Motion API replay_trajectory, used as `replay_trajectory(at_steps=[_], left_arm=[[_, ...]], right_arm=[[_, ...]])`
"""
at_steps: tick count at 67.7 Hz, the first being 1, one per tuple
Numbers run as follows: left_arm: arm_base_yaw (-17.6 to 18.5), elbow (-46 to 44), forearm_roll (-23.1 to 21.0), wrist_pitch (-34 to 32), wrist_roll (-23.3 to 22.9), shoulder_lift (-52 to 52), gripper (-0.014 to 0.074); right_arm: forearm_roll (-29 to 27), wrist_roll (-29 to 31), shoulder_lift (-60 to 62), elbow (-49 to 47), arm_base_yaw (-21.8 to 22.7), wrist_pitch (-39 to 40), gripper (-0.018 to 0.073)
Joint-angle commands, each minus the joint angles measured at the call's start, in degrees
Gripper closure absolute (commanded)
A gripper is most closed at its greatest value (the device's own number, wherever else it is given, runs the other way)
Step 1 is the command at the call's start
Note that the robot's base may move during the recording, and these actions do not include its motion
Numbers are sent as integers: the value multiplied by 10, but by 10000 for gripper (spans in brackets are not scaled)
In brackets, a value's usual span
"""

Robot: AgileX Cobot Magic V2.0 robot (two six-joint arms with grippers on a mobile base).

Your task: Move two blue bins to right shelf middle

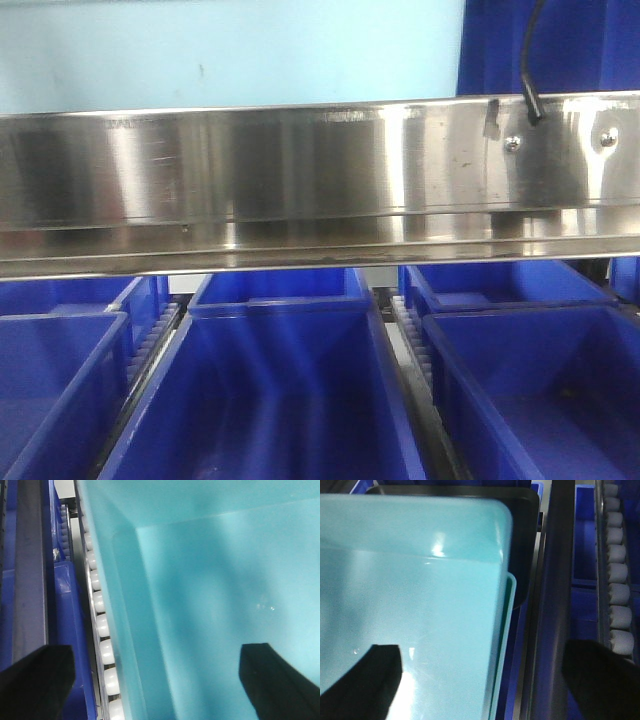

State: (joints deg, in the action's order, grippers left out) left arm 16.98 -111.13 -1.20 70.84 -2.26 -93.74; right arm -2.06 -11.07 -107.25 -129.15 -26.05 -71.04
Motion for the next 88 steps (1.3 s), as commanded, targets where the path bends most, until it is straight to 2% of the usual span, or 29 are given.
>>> replay_trajectory(at_steps=[1,21,35,47,62,76,82,88], left_arm=[[3,-5,-6,-9,1,8,-2],[3,10,15,-9,1,25,26],[-23,73,12,-9,1,25,26],[-43,137,-35,-9,10,25,26],[-40,197,-38,-61,16,25,26],[-40,212,-38,-90,23,18,26],[-40,212,-38,-91,23,8,26],[-40,212,-40,-85,23,2,26]], right_arm=[[4,5,19,-5,2,11,-10],[4,5,36,13,2,11,-10],[4,5,36,68,2,11,-10],[4,5,36,117,-3,11,-10],[3,5,36,182,-13,11,-10],[3,-5,36,231,-13,28,-8],[0,-11,36,247,-13,39,26],[-8,-11,36,258,-13,49,108]])
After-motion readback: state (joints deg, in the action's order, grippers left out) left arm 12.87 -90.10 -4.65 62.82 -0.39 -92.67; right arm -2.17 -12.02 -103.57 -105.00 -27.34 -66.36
